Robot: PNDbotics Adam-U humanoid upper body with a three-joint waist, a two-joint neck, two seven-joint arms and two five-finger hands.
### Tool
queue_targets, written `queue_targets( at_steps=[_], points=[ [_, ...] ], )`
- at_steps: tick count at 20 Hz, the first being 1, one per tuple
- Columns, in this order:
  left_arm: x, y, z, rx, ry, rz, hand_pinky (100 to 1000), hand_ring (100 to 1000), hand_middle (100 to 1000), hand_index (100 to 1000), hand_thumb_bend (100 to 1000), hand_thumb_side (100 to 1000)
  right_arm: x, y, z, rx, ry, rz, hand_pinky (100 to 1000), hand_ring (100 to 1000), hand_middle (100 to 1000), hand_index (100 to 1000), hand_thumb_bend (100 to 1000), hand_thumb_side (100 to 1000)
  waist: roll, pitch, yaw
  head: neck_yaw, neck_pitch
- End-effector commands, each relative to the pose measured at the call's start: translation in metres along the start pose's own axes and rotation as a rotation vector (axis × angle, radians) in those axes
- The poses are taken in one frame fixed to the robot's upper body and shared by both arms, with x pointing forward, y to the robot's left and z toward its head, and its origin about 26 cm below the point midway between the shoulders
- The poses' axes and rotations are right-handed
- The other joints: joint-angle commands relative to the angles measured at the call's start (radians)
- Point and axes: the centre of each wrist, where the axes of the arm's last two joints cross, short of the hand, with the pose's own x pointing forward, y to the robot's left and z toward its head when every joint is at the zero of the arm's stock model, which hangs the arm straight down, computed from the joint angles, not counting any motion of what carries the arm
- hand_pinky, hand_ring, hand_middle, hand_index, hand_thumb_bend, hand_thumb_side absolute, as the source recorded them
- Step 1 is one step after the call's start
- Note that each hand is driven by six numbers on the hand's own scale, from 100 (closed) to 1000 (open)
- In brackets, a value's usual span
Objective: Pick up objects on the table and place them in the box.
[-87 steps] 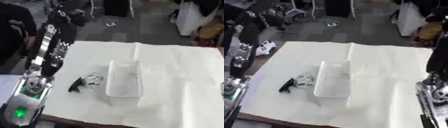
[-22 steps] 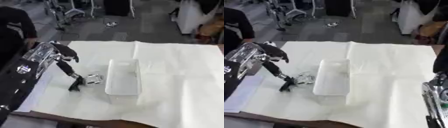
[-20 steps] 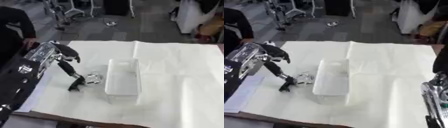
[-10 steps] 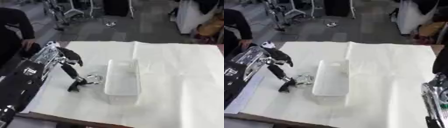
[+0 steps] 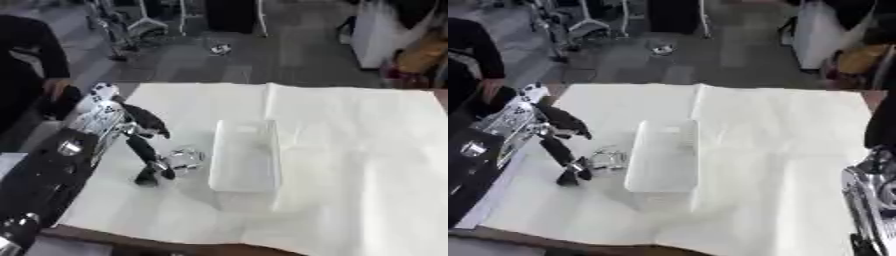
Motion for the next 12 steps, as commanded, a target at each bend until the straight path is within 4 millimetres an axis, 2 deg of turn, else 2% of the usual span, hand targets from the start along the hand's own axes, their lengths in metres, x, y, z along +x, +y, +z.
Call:
queue_targets(
  at_steps=[1,12],
  points=[
    [-0.008,0.012,0.008,-0.183,-0.118,-0.167,1000,1000,942,986,702,1000,0.006,0.004,-0.007,0.004,-0.031,-0.020,466,536,617,861,161,1000,-0.001,-0.010,-0.003,0.014,0.003],
    [0.003,0.013,-0.002,-0.113,-0.177,-0.171,1000,1000,936,990,664,1000,0.007,0.009,-0.008,-0.007,-0.037,-0.042,468,536,615,864,150,1000,-0.001,-0.004,-0.023,0.036,0.000]
  ],
)
